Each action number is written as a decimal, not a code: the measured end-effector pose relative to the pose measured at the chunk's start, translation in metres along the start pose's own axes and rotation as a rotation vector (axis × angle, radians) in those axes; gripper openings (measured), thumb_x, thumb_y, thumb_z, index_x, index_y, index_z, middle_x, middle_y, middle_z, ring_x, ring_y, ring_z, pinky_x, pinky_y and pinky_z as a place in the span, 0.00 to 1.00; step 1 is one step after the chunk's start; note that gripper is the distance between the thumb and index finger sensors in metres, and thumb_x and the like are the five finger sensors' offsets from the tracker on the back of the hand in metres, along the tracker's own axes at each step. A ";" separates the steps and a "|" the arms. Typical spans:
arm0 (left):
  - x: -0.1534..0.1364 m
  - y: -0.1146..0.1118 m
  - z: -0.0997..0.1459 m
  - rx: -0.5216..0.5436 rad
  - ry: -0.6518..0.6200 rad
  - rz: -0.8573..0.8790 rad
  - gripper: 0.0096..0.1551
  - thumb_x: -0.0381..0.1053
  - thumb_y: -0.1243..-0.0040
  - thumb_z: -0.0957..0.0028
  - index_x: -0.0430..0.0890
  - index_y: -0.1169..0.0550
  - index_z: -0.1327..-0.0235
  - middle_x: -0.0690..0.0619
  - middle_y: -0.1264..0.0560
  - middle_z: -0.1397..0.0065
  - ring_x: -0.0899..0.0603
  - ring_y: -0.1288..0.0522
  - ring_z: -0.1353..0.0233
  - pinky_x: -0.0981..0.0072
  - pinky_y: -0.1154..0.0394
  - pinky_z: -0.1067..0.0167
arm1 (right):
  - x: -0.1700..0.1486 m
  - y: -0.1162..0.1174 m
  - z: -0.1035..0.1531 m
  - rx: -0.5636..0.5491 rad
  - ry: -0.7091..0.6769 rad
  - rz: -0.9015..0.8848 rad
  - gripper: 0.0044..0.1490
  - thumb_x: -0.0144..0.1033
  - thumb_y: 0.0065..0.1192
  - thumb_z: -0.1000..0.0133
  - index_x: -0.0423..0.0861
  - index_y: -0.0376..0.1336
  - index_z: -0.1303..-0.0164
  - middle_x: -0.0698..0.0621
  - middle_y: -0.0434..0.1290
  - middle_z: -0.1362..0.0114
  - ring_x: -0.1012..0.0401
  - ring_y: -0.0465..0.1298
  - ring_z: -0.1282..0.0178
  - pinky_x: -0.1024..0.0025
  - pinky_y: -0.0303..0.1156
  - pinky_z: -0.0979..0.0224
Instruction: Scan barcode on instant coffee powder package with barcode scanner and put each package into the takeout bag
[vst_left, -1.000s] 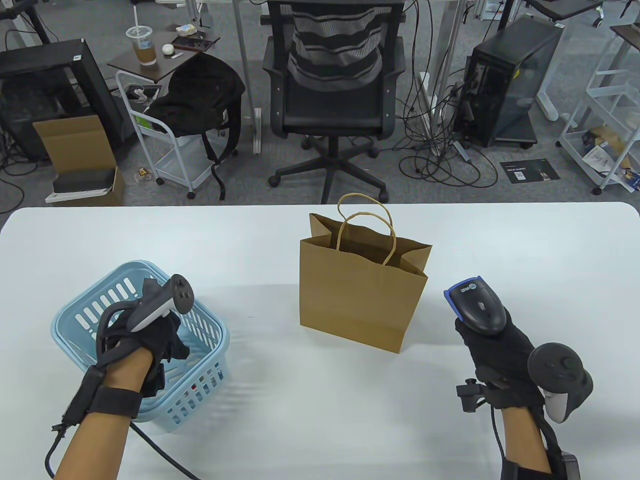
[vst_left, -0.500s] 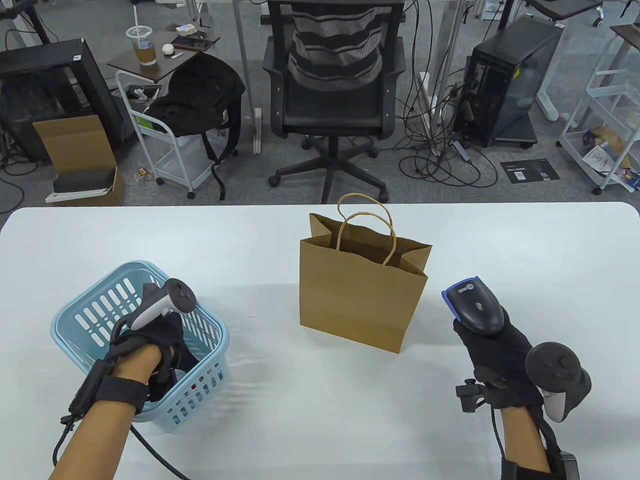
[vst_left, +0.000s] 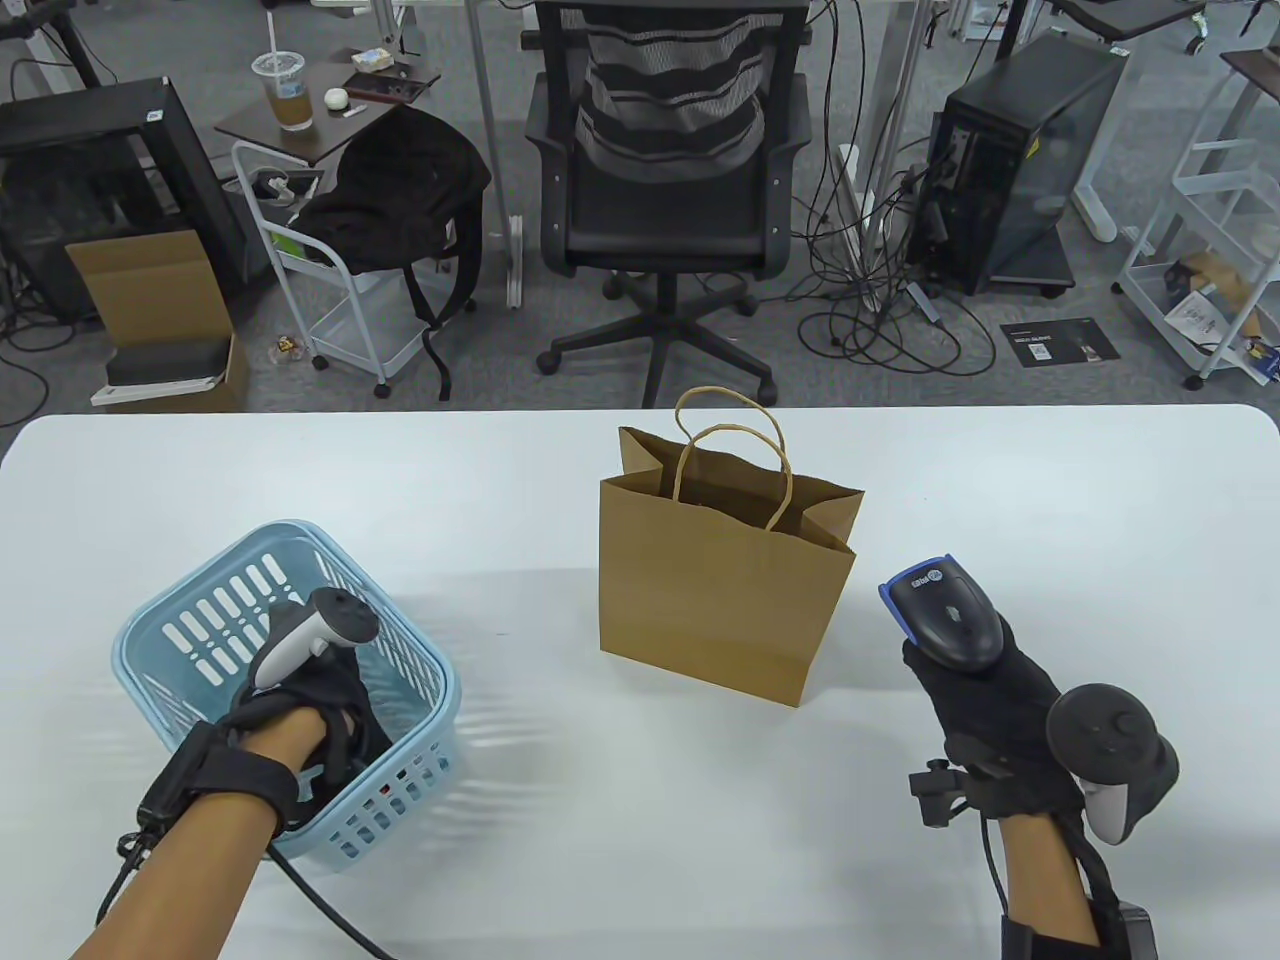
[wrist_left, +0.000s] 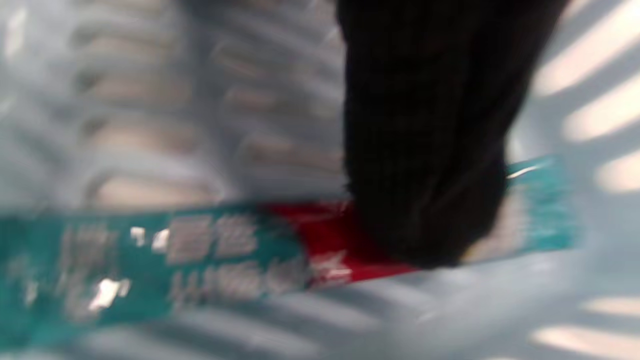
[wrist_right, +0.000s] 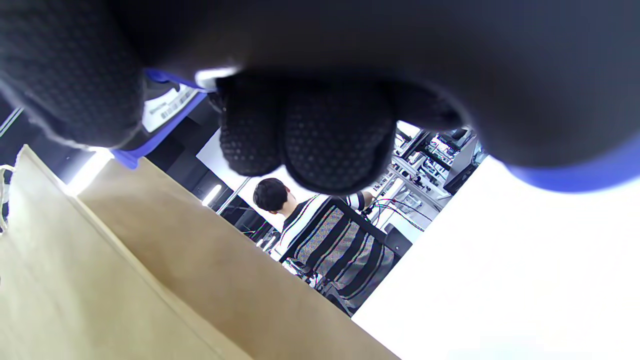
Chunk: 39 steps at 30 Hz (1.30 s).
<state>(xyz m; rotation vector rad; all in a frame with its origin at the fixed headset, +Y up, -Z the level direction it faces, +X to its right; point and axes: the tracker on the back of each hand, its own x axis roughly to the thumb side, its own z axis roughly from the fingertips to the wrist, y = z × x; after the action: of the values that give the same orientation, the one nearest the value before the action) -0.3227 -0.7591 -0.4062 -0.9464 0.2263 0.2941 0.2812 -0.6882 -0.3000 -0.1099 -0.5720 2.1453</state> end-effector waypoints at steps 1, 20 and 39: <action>0.001 -0.003 0.001 0.016 0.022 -0.034 0.97 0.56 0.13 0.75 0.41 0.81 0.38 0.41 0.83 0.27 0.29 0.79 0.21 0.32 0.71 0.25 | 0.001 0.000 0.000 0.000 -0.002 -0.001 0.36 0.59 0.78 0.48 0.50 0.69 0.36 0.55 0.86 0.50 0.59 0.88 0.58 0.59 0.82 0.46; 0.016 0.004 0.001 -0.010 0.028 -0.175 0.89 0.54 0.09 0.77 0.50 0.66 0.26 0.45 0.75 0.21 0.31 0.69 0.17 0.33 0.50 0.21 | 0.001 0.002 0.001 0.007 -0.011 0.001 0.36 0.59 0.78 0.48 0.50 0.69 0.36 0.55 0.86 0.50 0.58 0.88 0.57 0.59 0.82 0.46; 0.020 0.011 0.010 0.321 0.149 -0.242 0.36 0.53 0.26 0.56 0.57 0.31 0.35 0.58 0.54 0.14 0.39 0.45 0.12 0.47 0.41 0.17 | 0.001 0.003 0.001 0.014 -0.016 0.008 0.36 0.59 0.78 0.48 0.50 0.69 0.37 0.55 0.86 0.50 0.59 0.88 0.58 0.59 0.82 0.46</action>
<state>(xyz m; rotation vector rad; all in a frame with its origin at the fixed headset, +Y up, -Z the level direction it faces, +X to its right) -0.3072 -0.7420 -0.4149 -0.6691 0.2827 -0.0370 0.2778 -0.6890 -0.3006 -0.0879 -0.5665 2.1595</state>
